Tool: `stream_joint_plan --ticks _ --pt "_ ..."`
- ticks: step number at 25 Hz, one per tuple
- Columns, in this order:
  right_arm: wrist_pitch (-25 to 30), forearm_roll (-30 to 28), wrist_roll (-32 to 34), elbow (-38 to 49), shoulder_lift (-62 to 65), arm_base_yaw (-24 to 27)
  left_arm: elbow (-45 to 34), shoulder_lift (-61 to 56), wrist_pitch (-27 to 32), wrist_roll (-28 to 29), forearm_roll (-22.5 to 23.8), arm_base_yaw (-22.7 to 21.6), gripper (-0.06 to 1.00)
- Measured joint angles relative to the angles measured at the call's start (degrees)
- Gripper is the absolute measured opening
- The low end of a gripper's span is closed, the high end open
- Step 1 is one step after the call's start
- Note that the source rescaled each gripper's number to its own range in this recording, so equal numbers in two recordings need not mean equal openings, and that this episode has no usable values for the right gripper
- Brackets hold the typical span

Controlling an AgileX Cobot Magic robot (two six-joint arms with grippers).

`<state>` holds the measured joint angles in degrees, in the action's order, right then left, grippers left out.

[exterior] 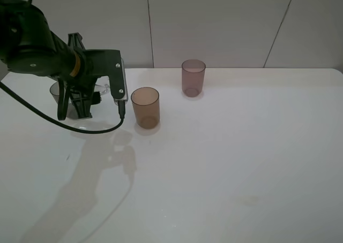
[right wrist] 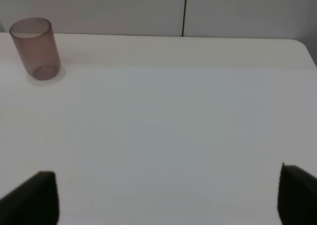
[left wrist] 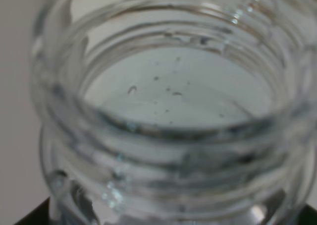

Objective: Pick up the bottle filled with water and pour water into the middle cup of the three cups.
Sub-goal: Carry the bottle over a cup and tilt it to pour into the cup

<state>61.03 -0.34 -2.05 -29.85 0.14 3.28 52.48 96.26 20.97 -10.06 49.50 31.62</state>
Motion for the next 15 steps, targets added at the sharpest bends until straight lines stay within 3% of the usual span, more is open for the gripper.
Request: stream_joint_plan --ticks 15 --pt "0.0 0.0 0.0 0.0 0.0 0.0 5.9 5.5 6.3 0.0 4.1 3.3 0.01"
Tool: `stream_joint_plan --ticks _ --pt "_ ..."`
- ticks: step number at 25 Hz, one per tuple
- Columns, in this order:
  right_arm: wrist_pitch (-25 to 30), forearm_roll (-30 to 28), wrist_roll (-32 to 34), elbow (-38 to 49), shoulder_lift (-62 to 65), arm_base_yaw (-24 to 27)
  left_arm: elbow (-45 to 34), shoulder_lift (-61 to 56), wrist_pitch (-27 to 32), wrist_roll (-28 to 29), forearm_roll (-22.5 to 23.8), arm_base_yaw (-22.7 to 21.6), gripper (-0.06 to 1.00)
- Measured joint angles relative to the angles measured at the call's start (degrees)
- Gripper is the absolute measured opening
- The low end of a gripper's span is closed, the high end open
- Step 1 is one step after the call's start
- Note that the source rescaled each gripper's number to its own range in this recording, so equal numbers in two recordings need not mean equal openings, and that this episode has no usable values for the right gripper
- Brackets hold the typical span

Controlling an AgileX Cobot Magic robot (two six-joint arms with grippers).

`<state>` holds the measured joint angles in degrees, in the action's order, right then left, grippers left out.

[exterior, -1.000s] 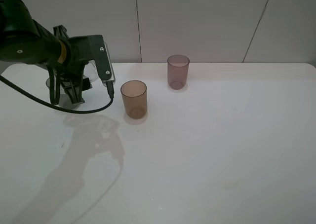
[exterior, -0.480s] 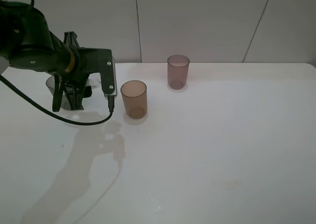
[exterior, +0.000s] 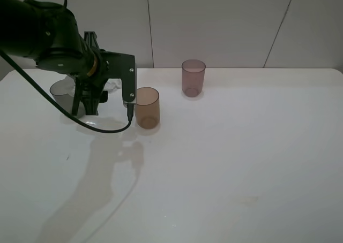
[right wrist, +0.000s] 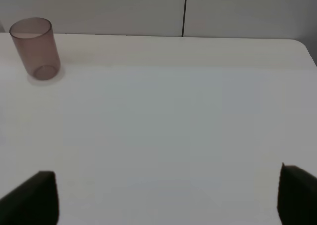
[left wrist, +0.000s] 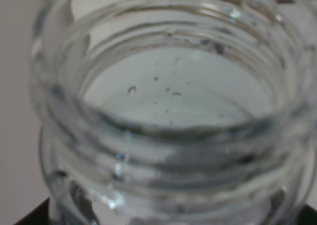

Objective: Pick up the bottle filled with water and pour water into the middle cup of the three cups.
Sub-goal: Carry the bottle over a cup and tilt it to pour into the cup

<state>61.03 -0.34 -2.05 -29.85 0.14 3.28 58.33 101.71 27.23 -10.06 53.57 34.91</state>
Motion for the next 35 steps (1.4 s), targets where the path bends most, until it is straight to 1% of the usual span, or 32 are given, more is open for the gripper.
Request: stream_joint_plan --ticks 15,20,27,35 --pt "0.0 0.0 0.0 0.0 0.0 0.0 1.7 3.1 1.9 0.0 7.5 1.2 0.01" --pt "0.0 0.0 0.0 0.0 0.0 0.0 1.8 3.3 1.7 0.0 9.1 1.2 0.01" --pt "0.0 0.0 0.0 0.0 0.0 0.0 4.6 5.9 1.9 0.0 9.6 1.2 0.01" --pt "0.0 0.0 0.0 0.0 0.0 0.0 5.7 7.1 1.9 0.0 12.1 1.5 0.01"
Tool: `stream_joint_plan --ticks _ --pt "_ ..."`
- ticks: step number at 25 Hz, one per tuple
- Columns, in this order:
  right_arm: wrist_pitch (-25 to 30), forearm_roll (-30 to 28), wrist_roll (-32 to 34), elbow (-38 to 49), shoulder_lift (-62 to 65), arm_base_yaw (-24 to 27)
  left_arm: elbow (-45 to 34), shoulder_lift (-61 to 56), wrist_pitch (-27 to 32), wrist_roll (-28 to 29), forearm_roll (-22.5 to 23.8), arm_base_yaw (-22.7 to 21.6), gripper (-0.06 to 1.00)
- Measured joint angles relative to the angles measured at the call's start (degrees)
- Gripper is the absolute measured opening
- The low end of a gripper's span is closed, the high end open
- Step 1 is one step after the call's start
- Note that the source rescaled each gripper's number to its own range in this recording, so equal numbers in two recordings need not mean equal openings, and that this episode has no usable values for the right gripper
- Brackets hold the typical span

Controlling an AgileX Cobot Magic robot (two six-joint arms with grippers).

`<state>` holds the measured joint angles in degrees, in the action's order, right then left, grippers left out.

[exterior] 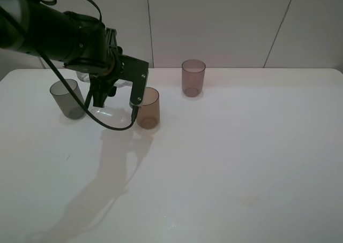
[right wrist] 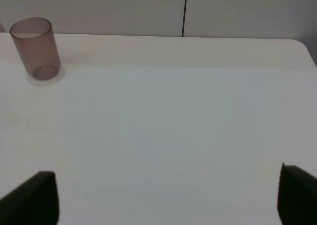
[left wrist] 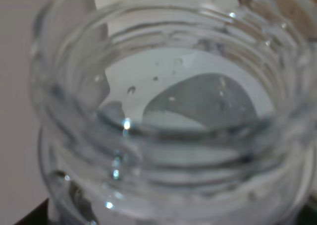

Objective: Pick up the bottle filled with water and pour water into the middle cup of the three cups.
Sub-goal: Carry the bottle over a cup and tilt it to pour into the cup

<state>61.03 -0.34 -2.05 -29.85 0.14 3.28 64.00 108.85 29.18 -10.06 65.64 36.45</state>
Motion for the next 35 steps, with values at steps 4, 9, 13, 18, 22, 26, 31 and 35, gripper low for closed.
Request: stream_joint_plan --ticks 4,9,13,18,22,26,31,35 --pt "0.0 0.3 0.0 0.0 0.0 0.0 0.0 0.0 -0.1 0.0 2.2 0.3 0.01" --pt "0.0 0.0 0.0 0.0 0.0 0.0 0.0 0.0 -0.1 -2.3 3.1 0.5 0.01" --pt "0.0 0.0 0.0 0.0 0.0 0.0 0.0 0.0 -0.2 -5.8 3.4 0.5 0.01" --pt "0.0 0.0 0.0 0.0 0.0 0.0 0.0 0.0 -0.2 -7.8 4.6 0.5 0.01" --pt "0.0 0.3 0.0 0.0 0.0 0.0 0.0 0.0 -0.2 -8.2 5.5 0.5 0.01" --pt "0.0 0.0 0.0 0.0 0.0 0.0 0.0 0.0 -0.1 -8.5 6.6 0.5 0.01" --pt "0.0 0.0 0.0 0.0 0.0 0.0 0.0 0.0 1.3 -9.8 8.6 0.6 0.01" --pt "0.0 0.0 0.0 0.0 0.0 0.0 0.0 0.0 1.6 -10.3 8.8 0.6 0.01"
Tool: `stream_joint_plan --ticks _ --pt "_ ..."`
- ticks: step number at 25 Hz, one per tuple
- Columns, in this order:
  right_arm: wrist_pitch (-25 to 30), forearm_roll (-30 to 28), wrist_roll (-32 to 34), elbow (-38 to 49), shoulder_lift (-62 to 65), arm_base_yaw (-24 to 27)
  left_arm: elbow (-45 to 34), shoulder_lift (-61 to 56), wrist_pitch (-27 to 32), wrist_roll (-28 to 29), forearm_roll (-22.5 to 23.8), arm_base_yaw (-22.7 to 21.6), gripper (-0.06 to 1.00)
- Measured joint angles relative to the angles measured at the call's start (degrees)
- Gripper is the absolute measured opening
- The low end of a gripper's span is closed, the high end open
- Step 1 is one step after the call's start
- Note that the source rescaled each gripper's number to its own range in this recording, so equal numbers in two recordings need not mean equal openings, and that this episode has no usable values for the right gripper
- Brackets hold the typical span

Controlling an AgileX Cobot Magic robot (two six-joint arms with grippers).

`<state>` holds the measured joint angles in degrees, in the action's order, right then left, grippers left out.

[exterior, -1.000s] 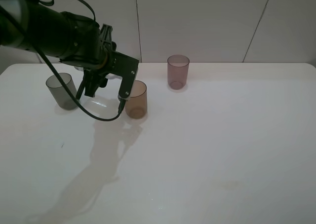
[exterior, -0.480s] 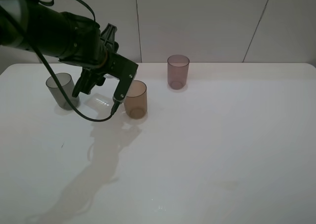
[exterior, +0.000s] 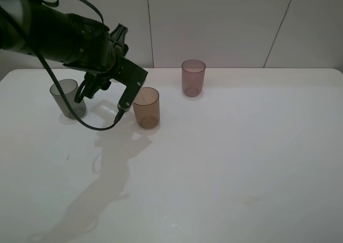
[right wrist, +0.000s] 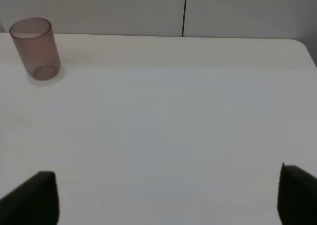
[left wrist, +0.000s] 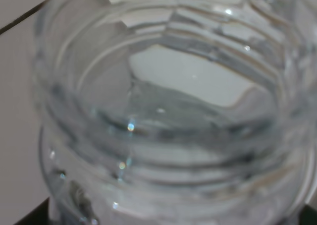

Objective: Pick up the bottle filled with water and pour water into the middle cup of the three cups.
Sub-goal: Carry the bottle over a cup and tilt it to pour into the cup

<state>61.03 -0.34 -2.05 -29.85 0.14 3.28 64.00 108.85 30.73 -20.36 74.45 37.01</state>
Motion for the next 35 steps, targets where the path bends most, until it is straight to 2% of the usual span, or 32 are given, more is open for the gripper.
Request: stream_joint_plan --ticks 15,24,35 --pt "0.0 0.0 0.0 0.0 0.0 0.0 0.0 0.0 0.6 -0.5 1.3 0.0 0.01" --pt "0.0 0.0 0.0 0.0 0.0 0.0 0.0 0.0 0.7 -4.8 1.5 0.0 0.01" --pt "0.0 0.0 0.0 0.0 0.0 0.0 0.0 0.0 0.7 -5.6 1.9 0.0 0.01"
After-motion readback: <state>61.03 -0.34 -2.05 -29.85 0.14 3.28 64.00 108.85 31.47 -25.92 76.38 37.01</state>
